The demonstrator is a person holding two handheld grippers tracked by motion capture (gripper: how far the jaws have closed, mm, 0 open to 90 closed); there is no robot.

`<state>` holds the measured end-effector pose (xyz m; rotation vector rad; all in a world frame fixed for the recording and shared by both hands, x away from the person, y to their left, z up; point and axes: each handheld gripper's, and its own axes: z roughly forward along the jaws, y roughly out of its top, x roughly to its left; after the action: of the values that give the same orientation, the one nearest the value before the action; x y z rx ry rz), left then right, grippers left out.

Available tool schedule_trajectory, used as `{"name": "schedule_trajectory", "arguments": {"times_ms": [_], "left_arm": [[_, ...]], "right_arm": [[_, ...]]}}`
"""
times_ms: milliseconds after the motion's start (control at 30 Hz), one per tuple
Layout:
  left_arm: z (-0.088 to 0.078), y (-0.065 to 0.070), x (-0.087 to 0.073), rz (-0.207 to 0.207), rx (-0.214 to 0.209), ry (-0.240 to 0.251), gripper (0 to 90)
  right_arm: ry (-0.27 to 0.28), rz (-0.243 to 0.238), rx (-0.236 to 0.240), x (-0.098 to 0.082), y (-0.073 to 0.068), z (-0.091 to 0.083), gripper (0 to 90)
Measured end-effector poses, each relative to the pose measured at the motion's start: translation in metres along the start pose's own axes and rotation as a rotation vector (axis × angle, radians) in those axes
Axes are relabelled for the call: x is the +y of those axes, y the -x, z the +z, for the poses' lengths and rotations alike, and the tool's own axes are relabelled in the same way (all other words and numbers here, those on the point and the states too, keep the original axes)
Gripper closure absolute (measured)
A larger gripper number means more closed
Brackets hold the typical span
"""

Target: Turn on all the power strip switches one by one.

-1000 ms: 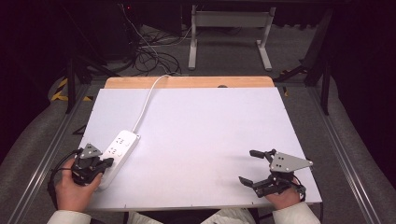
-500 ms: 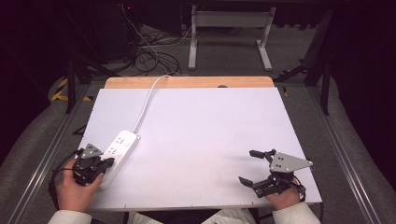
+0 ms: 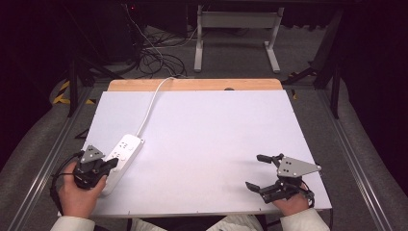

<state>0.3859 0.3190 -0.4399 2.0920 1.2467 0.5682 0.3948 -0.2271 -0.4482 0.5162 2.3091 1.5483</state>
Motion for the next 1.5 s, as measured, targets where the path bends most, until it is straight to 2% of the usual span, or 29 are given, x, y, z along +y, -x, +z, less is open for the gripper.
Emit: {"name": "schedule_trajectory", "arguments": {"times_ms": [33,267,533,833,1000,1167,1200,1500], "left_arm": [[0.001,0.0,0.002,-0.004,-0.01,0.005,90.0],[0.014,-0.002,0.012,0.003,-0.012,-0.009,90.0],[0.028,-0.007,0.014,-0.009,-0.021,-0.04,90.0],[0.032,-0.009,0.012,-0.018,-0.023,-0.048,90.0],[0.034,-0.011,0.01,-0.026,-0.034,-0.026,90.0],[0.034,-0.01,0.009,-0.007,-0.012,-0.019,90.0],[0.035,-0.01,0.008,-0.012,-0.026,-0.014,90.0],[0.036,-0.01,0.007,-0.023,-0.028,-0.009,90.0]], "right_arm": [[0.0,0.0,0.0,0.0,0.0,0.0,6.9],[-0.001,0.002,0.0,0.0,0.0,0.0,6.9],[-0.002,0.002,0.0,0.0,0.0,0.0,6.9],[0.001,0.0,0.0,0.0,0.0,-0.001,6.9],[0.0,0.0,0.002,0.0,0.0,-0.001,6.9],[0.001,0.0,0.001,0.0,0.0,-0.001,6.9],[0.001,0.0,0.002,0.0,0.0,-0.001,6.9],[0.0,-0.002,0.001,0.0,0.0,-0.002,6.9]]}}
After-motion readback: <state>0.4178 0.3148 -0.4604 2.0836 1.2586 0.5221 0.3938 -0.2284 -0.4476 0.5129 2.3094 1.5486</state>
